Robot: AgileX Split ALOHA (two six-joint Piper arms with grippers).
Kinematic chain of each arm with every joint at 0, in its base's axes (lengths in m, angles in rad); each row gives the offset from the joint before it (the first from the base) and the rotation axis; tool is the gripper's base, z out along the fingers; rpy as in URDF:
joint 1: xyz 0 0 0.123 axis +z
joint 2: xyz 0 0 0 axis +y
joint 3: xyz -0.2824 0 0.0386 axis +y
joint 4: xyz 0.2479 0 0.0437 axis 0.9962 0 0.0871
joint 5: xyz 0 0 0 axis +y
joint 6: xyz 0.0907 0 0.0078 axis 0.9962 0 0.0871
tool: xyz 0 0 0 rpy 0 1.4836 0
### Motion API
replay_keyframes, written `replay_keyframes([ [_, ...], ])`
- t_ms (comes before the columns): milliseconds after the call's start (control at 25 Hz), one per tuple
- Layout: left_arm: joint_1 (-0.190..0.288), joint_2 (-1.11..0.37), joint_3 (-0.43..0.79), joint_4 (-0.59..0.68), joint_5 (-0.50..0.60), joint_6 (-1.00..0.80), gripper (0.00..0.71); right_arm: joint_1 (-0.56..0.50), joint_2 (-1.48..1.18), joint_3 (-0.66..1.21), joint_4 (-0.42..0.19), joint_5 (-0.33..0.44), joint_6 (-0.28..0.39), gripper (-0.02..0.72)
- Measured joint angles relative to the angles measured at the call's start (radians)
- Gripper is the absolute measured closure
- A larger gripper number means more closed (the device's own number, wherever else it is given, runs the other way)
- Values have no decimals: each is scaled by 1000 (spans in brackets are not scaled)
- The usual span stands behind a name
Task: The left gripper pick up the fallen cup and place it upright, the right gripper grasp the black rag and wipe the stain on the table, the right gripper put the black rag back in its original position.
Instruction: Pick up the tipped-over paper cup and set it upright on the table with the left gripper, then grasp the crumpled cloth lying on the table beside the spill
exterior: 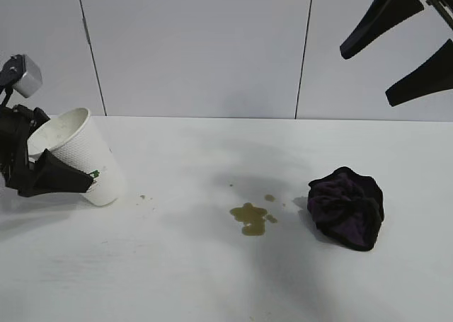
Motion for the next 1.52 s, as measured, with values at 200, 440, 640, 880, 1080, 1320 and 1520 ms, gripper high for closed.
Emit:
replay_keyframes([
  [200,0,-26,0,-4,0,-5,16,0,0,0,0,-4,0,230],
  [440,0,-27,0,-2,-6,-4,16,0,0,0,0,-6,0,230],
  [640,0,-28,1,121,-182,-148,16,0,0,0,0,-6,0,230],
  [880,0,-74,6,271,-531,-743,16,0,0,0,0,-7,0,230],
  [1080,3,-266,6,317,-629,-1059,16,0,0,0,0,-15,0,230],
  [1320,69,-641,7,321,-594,-1218,16,0,0,0,0,-15,0,230],
  [1520,202,-966,-29,329,-453,-1270,16,0,0,0,0,-15,0,230],
])
